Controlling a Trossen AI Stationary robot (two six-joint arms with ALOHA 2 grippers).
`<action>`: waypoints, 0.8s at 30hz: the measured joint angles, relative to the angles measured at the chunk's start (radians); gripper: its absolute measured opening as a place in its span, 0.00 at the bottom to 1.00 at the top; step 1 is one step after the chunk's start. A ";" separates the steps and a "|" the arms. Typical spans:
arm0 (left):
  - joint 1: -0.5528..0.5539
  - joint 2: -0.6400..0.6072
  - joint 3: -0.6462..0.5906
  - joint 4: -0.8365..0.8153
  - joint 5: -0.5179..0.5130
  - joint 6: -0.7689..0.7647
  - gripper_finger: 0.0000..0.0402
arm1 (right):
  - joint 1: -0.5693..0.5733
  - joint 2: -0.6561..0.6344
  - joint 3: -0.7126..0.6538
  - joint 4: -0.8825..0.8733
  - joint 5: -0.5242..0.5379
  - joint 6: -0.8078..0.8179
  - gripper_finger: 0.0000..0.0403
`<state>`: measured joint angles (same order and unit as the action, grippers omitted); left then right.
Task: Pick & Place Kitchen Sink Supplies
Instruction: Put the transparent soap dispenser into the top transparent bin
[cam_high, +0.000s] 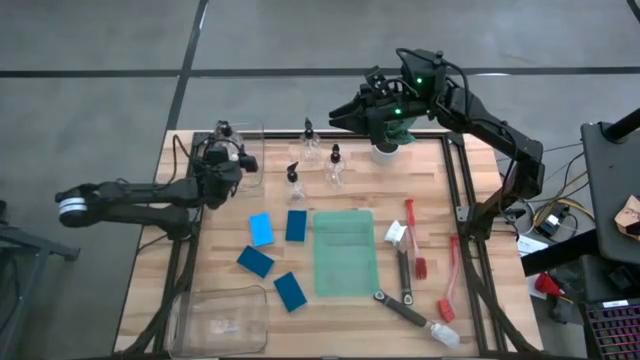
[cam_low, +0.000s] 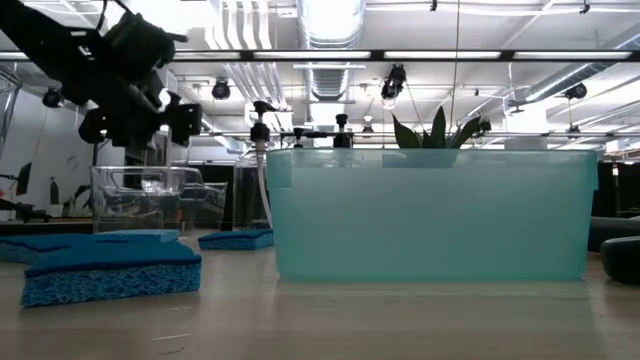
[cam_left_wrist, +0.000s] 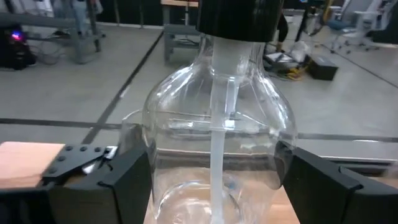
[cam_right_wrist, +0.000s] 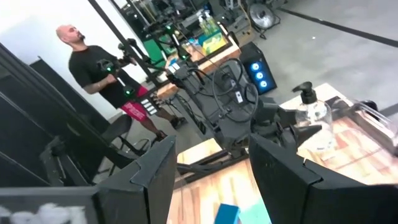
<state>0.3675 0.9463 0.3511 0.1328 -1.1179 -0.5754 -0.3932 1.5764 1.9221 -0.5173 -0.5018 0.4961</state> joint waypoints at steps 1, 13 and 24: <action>0.012 0.007 -0.009 0.008 0.000 0.007 0.74 | -0.002 0.000 0.000 -0.007 0.000 -0.006 0.48; 0.146 0.108 -0.080 0.163 0.080 0.019 0.74 | -0.013 0.000 0.000 -0.036 0.000 -0.030 0.48; 0.168 0.244 -0.095 0.231 0.110 0.021 0.74 | -0.020 0.001 0.000 -0.058 0.000 -0.051 0.48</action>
<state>0.5358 1.1906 0.2562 0.3634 -1.0078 -0.5543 -0.4137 1.5772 1.9217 -0.5752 -0.5014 0.4452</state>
